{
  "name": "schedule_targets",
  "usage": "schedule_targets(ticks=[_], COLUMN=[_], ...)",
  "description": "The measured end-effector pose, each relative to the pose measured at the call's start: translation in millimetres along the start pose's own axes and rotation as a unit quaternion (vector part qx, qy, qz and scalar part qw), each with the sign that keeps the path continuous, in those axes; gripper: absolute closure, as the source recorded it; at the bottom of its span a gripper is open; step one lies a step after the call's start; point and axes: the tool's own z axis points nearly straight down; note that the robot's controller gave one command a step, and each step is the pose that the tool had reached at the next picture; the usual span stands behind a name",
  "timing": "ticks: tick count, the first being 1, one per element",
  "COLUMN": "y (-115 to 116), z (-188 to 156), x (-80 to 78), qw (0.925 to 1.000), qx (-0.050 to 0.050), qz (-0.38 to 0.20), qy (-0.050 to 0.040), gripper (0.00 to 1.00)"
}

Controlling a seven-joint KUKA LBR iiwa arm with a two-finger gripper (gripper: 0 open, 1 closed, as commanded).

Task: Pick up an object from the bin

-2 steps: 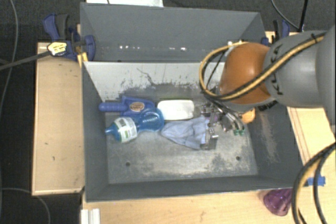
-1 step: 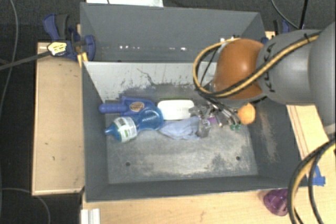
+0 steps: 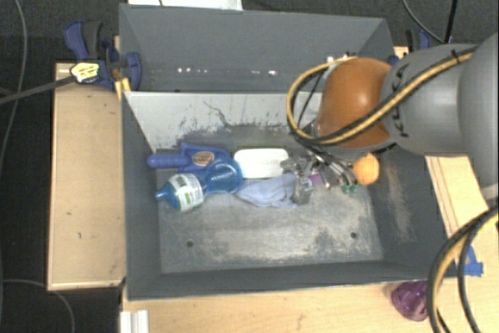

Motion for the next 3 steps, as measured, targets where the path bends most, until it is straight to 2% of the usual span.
schedule_targets(ticks=[1, 2, 3], y=[2.7, 2.7, 6.2], z=[-107.2, -107.2, -271.3], x=[2.4, 2.4, 1.5], qw=[0.9991, 0.9991, 0.9988], qx=[0.0, 0.0, 0.001], qz=[0.043, 0.043, 0.048], qy=[-0.0014, -0.0014, -0.0064], gripper=[1.0, 1.0, 1.0])
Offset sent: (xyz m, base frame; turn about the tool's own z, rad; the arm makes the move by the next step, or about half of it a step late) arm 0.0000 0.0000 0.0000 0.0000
